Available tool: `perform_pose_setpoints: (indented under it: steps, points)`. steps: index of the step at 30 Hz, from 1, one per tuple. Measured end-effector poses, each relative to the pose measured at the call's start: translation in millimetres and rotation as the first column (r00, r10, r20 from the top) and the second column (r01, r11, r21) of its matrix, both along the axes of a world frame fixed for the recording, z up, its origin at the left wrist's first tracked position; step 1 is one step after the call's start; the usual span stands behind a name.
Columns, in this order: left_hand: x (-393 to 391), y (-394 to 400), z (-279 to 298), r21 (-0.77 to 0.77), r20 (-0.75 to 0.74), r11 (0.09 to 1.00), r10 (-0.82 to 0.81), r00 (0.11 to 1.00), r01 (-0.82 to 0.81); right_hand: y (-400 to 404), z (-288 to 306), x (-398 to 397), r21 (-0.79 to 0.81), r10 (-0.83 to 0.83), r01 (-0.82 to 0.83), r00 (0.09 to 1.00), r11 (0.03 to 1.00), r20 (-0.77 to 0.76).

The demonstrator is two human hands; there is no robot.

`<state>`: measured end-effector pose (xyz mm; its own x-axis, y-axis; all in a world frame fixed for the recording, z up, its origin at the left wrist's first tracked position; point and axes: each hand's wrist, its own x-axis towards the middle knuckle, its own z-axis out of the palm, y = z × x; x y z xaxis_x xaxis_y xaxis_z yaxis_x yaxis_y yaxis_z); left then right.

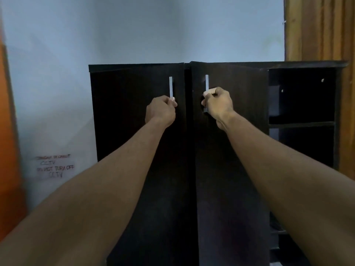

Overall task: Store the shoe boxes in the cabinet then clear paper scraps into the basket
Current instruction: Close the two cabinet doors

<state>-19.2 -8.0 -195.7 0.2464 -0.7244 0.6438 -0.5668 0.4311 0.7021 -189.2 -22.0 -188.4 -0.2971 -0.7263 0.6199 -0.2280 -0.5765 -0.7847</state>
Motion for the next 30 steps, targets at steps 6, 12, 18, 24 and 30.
perform_pose_setpoints:
  steps: [6, 12, 18, 24, 30]
  points:
    - [-9.8, -37.2, 1.1, 0.042, -0.022, 0.999, -0.010, 1.000, 0.011, -44.7, 4.6, 8.5, 0.034, 0.014, -0.011, 0.997, 0.999, -0.076]
    - [-10.1, -61.9, 5.5, 0.067, -0.007, 0.998, -0.004, 1.000, 0.005, -75.0, 8.4, 13.9, 0.066, 0.015, -0.009, 0.996, 0.998, -0.087]
    - [-14.4, -73.6, 4.8, 0.070, -0.028, 0.997, 0.022, 0.999, -0.020, -84.4, 4.9, 14.3, 0.028, -0.003, 0.005, 0.996, 1.000, -0.084]
    - [-13.0, -71.7, 1.2, 0.023, -0.045, 0.999, 0.036, 0.998, -0.035, -77.3, -2.2, 17.0, -0.003, -0.022, 0.022, 0.999, 1.000, -0.040]
    - [-4.8, -72.0, -15.1, -0.016, -0.071, 1.000, -0.011, 0.997, 0.010, -69.2, -15.6, 17.3, -0.011, -0.051, 0.051, 0.998, 0.999, 0.033]
